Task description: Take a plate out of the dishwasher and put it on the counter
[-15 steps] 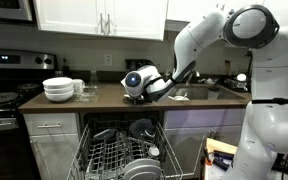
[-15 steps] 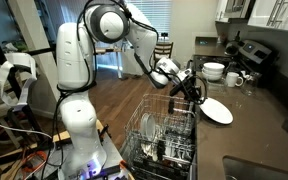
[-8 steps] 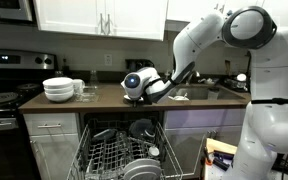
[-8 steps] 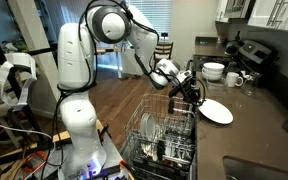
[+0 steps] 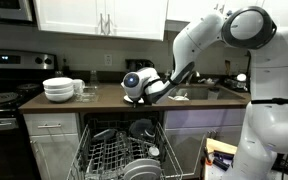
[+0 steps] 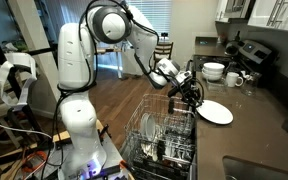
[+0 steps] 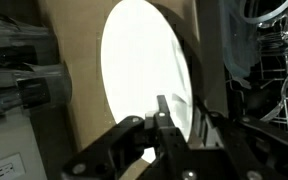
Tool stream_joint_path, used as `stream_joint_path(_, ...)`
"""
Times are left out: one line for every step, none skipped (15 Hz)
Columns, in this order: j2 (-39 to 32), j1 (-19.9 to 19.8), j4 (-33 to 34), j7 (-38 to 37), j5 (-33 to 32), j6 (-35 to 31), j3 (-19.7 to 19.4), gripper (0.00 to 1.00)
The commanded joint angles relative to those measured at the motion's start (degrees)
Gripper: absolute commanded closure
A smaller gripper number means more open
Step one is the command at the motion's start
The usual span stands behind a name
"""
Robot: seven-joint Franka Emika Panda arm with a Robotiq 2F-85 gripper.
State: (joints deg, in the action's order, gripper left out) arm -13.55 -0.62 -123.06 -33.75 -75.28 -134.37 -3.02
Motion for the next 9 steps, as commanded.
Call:
stream_joint_path(0.9, -0.2, -0.1, 2.8, 2.5, 1.5, 0.7, 0.77)
stream_joint_path(1.0, -0.2, -0.2, 3.1, 2.7, 1.2, 0.7, 0.79)
stream_joint_path(1.1, -0.2, -0.3, 3.1, 2.8, 1.1, 0.6, 0.76)
stream_joint_path(1.1, -0.3, -0.4, 3.1, 2.6, 0.8, 0.6, 0.75)
stream_joint_path(1.1, -0.3, -0.4, 2.9, 1.9, 0.4, 0.4, 0.71)
stream_joint_path(0.9, -0.3, -0.3, 2.7, 1.5, 0.8, 0.3, 0.7)
stream_joint_path(0.8, -0.4, -0.3, 2.7, 1.3, 0.7, 0.2, 0.66)
stream_joint_path(0.7, -0.5, -0.3, 2.7, 1.2, 0.8, 0.1, 0.65)
stream_joint_path(0.6, -0.7, -0.2, 2.7, 1.2, 0.7, -0.1, 0.66)
